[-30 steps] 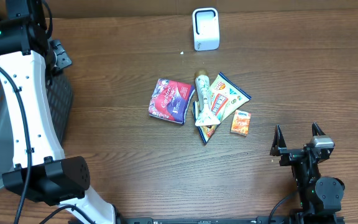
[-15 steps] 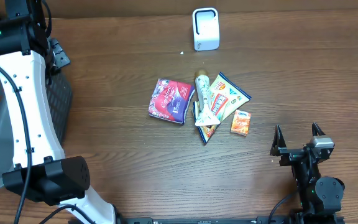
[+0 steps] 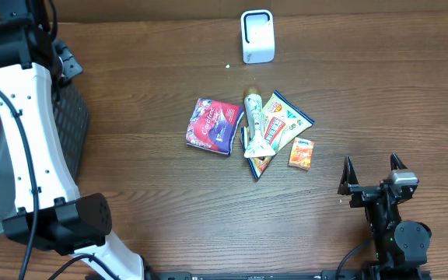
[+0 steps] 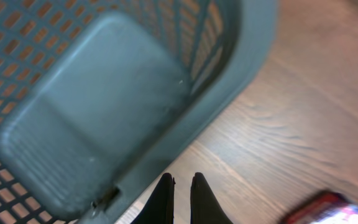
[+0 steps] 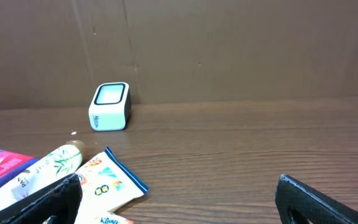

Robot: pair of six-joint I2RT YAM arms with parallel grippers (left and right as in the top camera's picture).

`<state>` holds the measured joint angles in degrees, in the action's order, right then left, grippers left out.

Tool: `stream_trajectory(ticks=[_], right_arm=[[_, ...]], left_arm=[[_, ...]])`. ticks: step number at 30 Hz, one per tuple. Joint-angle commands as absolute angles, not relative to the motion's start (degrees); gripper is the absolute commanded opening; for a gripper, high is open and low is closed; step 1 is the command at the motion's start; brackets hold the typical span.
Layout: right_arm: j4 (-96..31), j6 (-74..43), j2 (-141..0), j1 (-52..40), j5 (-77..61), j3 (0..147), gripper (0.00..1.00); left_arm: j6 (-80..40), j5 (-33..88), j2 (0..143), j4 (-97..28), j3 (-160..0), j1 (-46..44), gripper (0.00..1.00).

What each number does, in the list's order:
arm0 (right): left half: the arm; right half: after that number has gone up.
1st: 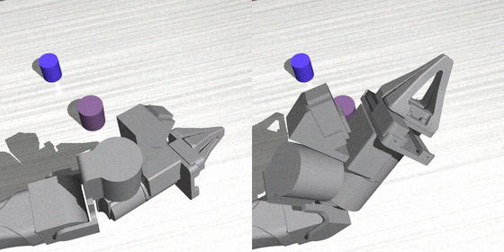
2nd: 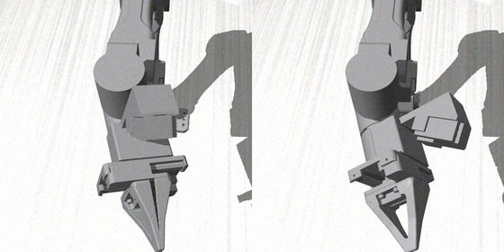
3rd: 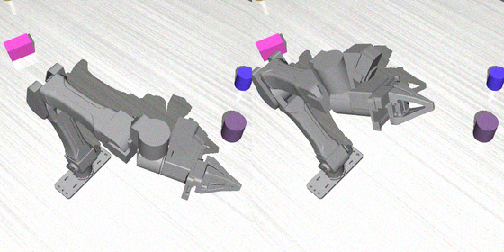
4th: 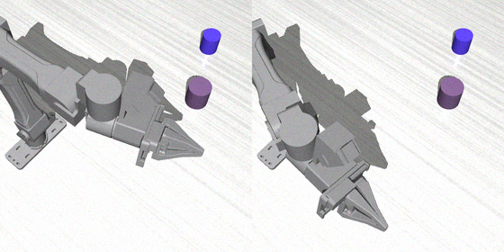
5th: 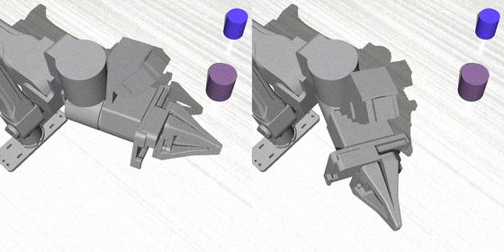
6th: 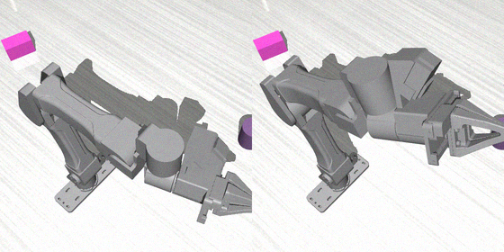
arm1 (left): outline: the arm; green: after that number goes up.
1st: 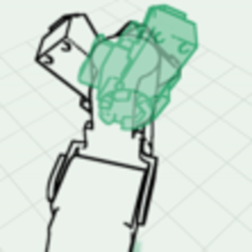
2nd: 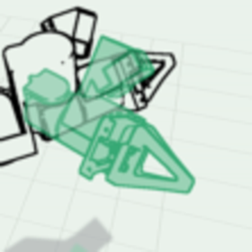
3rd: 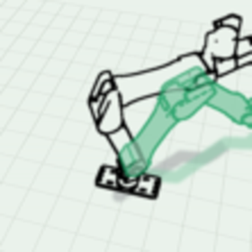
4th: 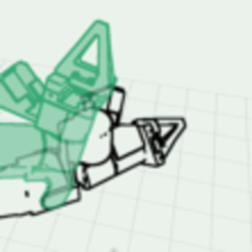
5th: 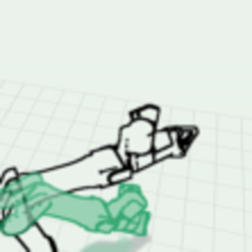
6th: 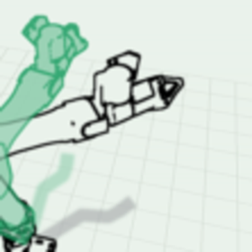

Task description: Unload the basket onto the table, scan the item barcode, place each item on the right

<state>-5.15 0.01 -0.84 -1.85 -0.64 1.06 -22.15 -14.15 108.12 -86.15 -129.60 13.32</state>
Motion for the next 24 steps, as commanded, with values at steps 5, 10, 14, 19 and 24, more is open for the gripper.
stream_trajectory(ticks=[5, 10, 14, 19, 24], right_arm=[[-4.8, 0.3, -0.2, -1.5, -0.7, 0.4, 1.0], [-4.8, 0.3, -0.2, -1.5, -0.7, 0.4, 1.0], [-4.8, 0.3, -0.2, -1.5, -0.7, 0.4, 1.0], [-4.8, 0.3, -0.2, -1.5, -0.7, 0.4, 1.0], [-4.8, 0.3, -0.2, -1.5, -0.7, 0.4, 1.0]], left_arm=[[-22.7, -8.8, 107.4, -93.4, -145.0, 13.9, 0.04], [-17.8, -8.8, 106.9, -96.8, -145.9, 13.9, 0.04], [-17.6, -9.0, 106.9, -96.8, -139.8, 13.9, 0.04], [-18.0, -10.0, 107.1, -96.8, -129.1, 13.9, 0.04], [-18.5, -14.9, 107.1, -96.8, -125.8, 13.9, 0.04]])
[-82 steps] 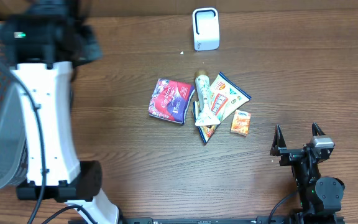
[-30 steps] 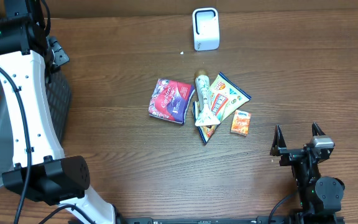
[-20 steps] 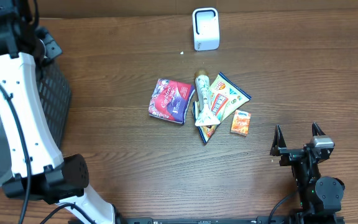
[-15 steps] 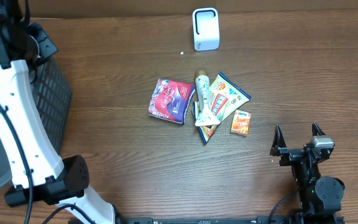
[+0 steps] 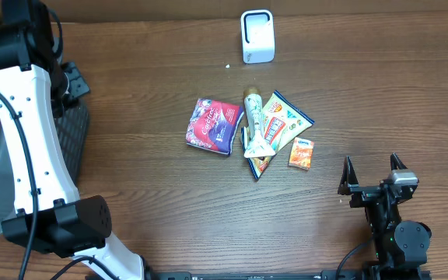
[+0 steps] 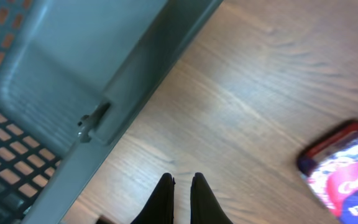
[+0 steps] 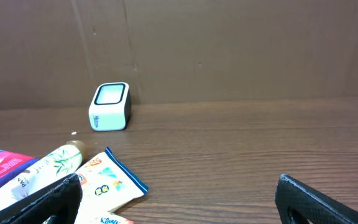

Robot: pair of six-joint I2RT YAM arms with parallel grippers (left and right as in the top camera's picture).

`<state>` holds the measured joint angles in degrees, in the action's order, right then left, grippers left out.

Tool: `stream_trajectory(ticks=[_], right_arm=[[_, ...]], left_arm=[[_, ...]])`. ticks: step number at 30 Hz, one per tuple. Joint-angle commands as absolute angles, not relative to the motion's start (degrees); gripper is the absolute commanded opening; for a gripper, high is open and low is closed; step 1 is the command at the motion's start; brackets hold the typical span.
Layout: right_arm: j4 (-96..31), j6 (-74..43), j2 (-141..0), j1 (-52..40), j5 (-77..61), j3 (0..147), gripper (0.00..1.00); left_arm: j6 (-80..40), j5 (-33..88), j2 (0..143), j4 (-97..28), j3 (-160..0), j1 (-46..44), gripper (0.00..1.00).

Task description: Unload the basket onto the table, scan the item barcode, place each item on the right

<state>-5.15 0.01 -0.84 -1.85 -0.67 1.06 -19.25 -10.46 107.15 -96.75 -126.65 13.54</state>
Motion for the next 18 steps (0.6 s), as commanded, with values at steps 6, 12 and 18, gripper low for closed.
stream_trajectory(ticks=[6, 12, 18], right_arm=[[-4.8, 0.3, -0.2, -1.5, -0.7, 0.4, 1.0], [-4.8, 0.3, -0.2, -1.5, -0.7, 0.4, 1.0], [-4.8, 0.3, -0.2, -1.5, -0.7, 0.4, 1.0]], left_arm=[[-23.5, -23.9, 107.1, -96.8, -125.8, 14.3, 0.04], [-24.3, -24.4, 107.2, -96.1, -125.8, 14.7, 0.04], [-18.8, -9.9, 107.2, -94.4, -125.8, 14.7, 0.04]])
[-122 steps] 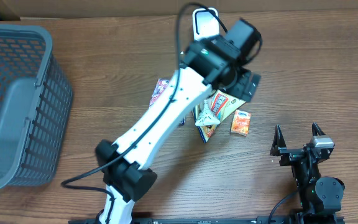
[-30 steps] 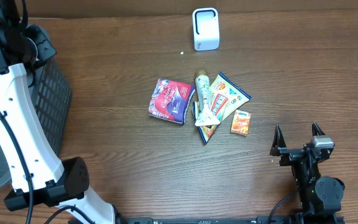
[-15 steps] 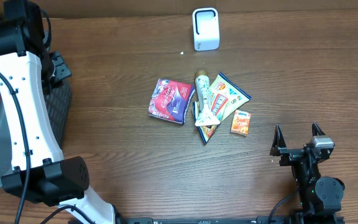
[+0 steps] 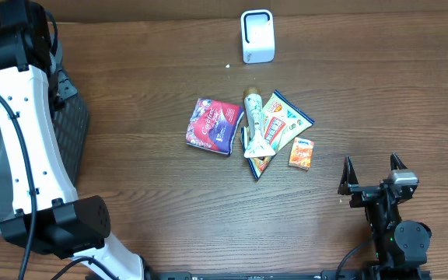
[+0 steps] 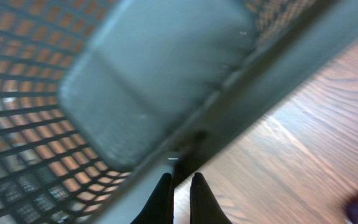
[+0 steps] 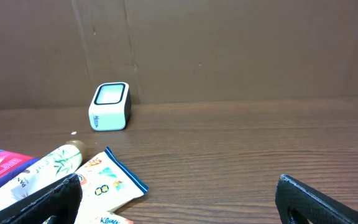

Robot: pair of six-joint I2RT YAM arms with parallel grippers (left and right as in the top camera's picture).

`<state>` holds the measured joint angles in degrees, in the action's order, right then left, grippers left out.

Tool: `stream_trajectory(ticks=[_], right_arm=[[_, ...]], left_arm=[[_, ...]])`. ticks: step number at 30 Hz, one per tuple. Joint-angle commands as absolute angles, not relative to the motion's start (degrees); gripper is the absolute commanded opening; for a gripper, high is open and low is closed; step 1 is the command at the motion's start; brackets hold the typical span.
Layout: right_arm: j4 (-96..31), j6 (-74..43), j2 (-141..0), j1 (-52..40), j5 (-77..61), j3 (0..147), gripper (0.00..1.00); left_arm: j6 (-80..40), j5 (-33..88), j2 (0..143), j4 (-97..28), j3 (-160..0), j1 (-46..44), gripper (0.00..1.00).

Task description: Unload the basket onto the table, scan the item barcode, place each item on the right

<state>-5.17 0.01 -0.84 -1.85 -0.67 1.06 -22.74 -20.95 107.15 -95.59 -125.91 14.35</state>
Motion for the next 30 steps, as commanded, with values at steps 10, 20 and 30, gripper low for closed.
stream_trajectory(ticks=[10, 20, 30], right_arm=[[-4.8, 0.3, -0.2, -1.5, -0.7, 0.4, 1.0], [-4.8, 0.3, -0.2, -1.5, -0.7, 0.4, 1.0], [-4.8, 0.3, -0.2, -1.5, -0.7, 0.4, 1.0]], left_arm=[[-13.9, -5.4, 107.6, -95.0, -125.7, 14.7, 0.04], [-18.9, -16.1, 107.7, -96.8, -124.8, 14.9, 0.04], [-18.9, -17.0, 108.1, -94.6, -121.6, 14.9, 0.04]])
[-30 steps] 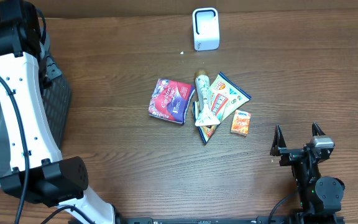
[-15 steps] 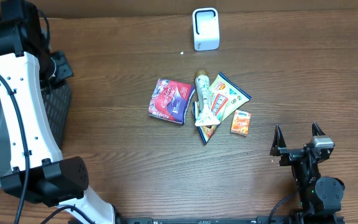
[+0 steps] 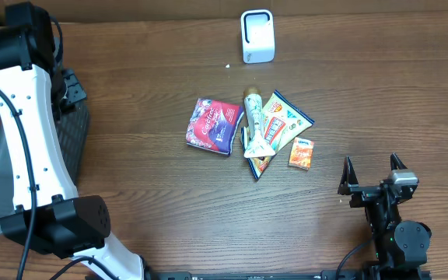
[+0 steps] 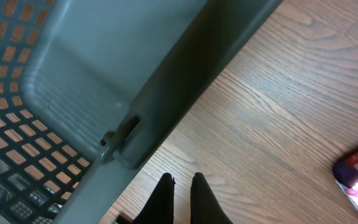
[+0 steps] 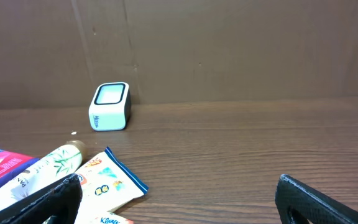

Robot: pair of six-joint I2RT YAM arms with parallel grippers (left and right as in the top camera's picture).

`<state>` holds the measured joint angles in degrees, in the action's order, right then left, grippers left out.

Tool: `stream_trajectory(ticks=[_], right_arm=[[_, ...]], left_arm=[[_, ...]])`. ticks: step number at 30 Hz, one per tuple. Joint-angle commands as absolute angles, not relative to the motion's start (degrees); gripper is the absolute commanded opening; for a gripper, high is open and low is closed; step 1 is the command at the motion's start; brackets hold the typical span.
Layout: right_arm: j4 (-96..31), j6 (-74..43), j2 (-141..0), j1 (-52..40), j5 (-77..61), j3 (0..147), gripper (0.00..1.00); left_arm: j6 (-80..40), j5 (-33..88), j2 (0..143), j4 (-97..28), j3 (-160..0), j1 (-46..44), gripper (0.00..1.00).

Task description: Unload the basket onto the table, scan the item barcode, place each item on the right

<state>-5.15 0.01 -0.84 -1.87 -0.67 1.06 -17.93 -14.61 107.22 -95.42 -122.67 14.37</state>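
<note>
The white scanner stands at the back of the table, seen also from the right wrist as the scanner. In the middle lie a red-and-blue pouch, a pale tube, a yellow-green packet and a small orange packet. My left gripper is shut and empty, over bare wood beside the basket's rim; the pouch's edge shows at the right. My right gripper rests wide open and empty at the front right, to the right of the packets.
A grey mesh basket stands at the table's left edge, under the white left arm. A brown wall closes off the back behind the scanner. Bare wood lies between the basket and the pile of items.
The left gripper, still shut, was over the basket's rim and floor. Now it is over the wood just right of the rim, with the pouch's edge in sight. The right arm stayed put.
The left gripper was shut over the basket's corner, then over the wood beside the rim with the pouch in sight, then back over the basket, and now beside the rim again. The items, the scanner and the open right gripper have not moved.
</note>
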Motion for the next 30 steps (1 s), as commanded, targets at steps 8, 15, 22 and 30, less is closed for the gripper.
stream_trajectory(ticks=[8, 15, 22, 30], right_arm=[[-4.8, 0.3, -0.2, -1.5, -0.7, 0.4, 1.0], [-4.8, 0.3, -0.2, -1.5, -0.7, 0.4, 1.0], [-4.8, 0.3, -0.2, -1.5, -0.7, 0.4, 1.0], [-4.8, 0.3, -0.2, -1.5, -0.7, 0.4, 1.0]], left_arm=[[-21.3, -21.1, 108.1, -93.0, -121.5, 16.9, 0.04], [-20.8, -18.8, 108.1, -92.0, -121.8, 17.1, 0.04], [-16.7, -9.1, 108.1, -95.4, -127.1, 16.4, 0.04], [-14.1, 6.8, 103.5, -96.8, -134.8, 16.4, 0.04]])
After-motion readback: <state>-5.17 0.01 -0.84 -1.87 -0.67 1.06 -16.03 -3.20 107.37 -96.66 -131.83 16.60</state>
